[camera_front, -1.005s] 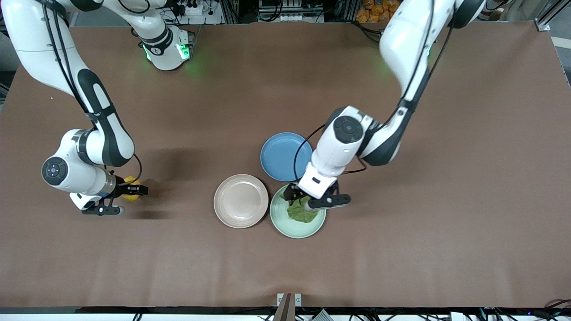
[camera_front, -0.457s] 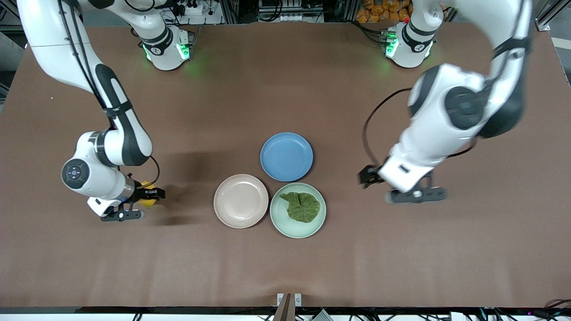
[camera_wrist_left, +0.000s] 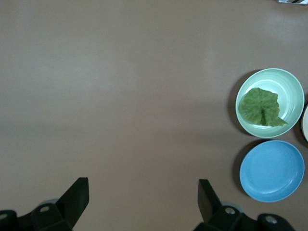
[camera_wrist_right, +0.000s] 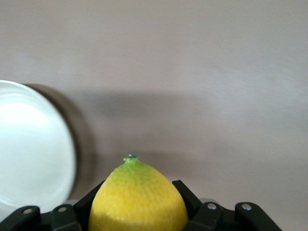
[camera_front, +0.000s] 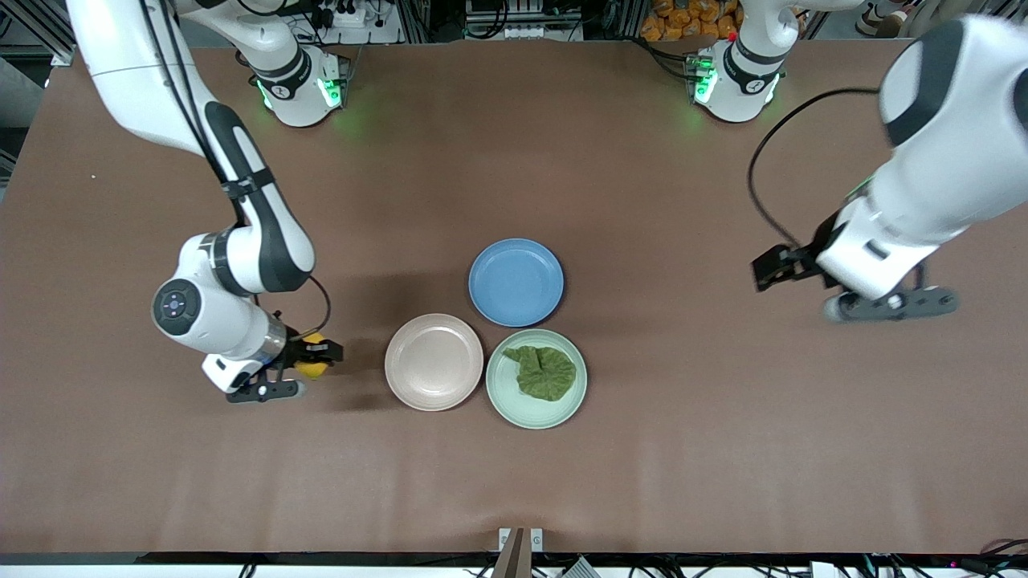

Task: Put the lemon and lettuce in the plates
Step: 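Withdraw the left gripper while the right gripper carries the lemon toward the cream plate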

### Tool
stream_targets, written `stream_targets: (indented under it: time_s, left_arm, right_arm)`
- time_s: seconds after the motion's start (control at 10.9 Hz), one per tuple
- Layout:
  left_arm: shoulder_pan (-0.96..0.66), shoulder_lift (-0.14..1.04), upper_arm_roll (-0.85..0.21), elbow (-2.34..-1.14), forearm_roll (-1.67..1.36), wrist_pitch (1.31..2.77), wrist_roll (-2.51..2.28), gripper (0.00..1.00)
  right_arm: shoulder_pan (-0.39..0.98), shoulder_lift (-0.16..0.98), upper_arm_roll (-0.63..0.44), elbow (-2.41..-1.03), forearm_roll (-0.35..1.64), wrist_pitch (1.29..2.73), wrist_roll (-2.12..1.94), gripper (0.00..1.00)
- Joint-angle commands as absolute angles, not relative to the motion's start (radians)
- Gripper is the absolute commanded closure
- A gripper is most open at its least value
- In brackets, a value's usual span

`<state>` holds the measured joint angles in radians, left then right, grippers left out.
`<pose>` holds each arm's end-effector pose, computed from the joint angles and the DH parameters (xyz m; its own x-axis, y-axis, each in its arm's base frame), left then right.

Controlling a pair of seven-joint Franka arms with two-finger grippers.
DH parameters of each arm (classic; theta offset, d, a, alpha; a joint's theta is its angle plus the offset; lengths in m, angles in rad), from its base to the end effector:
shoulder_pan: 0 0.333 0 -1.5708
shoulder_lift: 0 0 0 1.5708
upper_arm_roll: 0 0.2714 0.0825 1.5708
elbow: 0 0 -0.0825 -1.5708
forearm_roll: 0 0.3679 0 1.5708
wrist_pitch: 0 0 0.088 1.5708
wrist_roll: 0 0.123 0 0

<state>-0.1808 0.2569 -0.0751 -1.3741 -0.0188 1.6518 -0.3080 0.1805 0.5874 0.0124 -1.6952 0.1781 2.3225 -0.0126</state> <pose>0.5922 -0.1521 0.5141 0.9984 0.0562 0.0090 0.0558 -0.9975 0.0425 0.6318 0.1282 0.2164 0.9961 0.0816 0.0327 0.0854 -0.9864 -0.1405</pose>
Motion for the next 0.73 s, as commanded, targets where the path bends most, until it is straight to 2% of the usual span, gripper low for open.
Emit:
stream_targets:
  time_s: [0.0,0.64]
  left_arm:
    - [-0.143,0.192,-0.08,-1.413,-0.04,1.608,-0.256,0.0]
    - [-0.117,0.147,-0.071,-1.41,-0.063,1.597,-0.215,0.0]
  right_arm:
    - [0.245,0.603,0.008,-1.632,0.244,2.304,-0.003,0.47]
    - [0.366,0.727,0.006,-1.497,0.264,2.324,0.109,0.46]
